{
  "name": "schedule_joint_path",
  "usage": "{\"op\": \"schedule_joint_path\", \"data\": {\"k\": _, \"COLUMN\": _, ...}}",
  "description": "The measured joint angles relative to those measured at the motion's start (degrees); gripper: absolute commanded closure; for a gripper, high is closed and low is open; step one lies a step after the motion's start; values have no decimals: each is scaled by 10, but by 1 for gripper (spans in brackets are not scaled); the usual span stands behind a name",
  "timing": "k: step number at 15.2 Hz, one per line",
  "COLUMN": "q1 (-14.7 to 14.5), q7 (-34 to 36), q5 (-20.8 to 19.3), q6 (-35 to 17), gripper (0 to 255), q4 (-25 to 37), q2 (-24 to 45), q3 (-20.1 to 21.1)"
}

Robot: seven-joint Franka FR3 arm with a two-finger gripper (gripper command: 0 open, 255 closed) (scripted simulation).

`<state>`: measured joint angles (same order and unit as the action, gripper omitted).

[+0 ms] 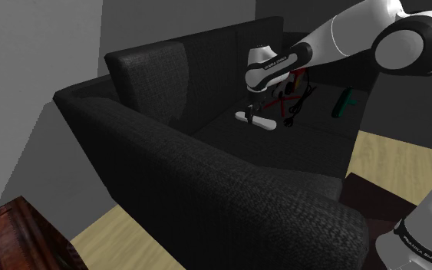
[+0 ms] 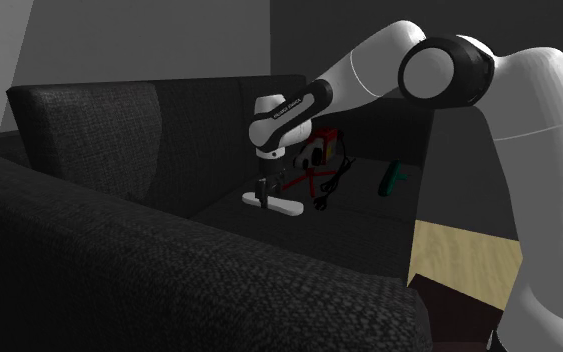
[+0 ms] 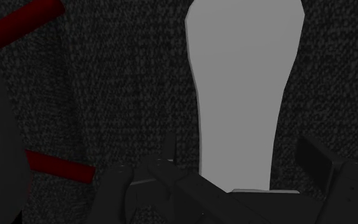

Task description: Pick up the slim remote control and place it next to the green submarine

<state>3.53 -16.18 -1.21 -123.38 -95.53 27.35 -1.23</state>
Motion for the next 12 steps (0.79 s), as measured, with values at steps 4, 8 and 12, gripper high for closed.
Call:
{"op": "schedule_joint_path", "data": {"k": 4, "q1": 0, "q7": 0, "q5": 0, "q6": 0, "gripper": 255, "q4": 0, "q2": 0, "q3": 0}}
{"op": "schedule_joint_path", "data": {"k": 8, "q1": 0, "q7": 0, "q5": 0, "q6": 0, "gripper": 255, "q4": 0, "q2": 0, "q3": 0}}
{"op": "schedule_joint_path", "data": {"k": 12, "q1": 0, "q7": 0, "q5": 0, "q6": 0, "gripper": 255, "q4": 0, "q2": 0, "q3": 0}}
